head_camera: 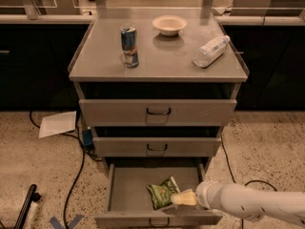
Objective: Pick green jalapeno chip bag from bottom drawer and place on counter
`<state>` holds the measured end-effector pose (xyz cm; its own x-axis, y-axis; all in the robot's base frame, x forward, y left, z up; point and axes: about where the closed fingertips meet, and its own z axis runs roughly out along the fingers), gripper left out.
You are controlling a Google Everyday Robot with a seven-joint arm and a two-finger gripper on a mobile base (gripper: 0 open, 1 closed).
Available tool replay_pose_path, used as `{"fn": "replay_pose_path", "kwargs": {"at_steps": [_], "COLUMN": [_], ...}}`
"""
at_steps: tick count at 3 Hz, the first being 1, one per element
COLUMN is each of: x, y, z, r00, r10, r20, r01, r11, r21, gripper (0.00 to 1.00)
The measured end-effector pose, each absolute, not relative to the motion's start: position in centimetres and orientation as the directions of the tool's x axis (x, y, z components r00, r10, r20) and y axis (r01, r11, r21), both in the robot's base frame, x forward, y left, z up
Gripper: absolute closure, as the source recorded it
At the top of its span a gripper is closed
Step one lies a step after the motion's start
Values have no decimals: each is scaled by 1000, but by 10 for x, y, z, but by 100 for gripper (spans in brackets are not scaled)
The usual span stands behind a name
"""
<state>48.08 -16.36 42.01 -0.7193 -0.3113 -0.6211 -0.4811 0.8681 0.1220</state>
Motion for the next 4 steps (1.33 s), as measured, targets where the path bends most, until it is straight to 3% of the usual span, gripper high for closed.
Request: {"fn": "replay_pose_path", "kwargs": {"at_steps": [2, 4], "x": [501, 501], "y": [-161, -163], "z": [313, 313], "r00": [-787, -782], "r10": [-250, -230], "r20": [-564, -580], "r01": [-434, -420], "r11": [874, 882], "r21": [218, 215], "gripper": [0, 0]}}
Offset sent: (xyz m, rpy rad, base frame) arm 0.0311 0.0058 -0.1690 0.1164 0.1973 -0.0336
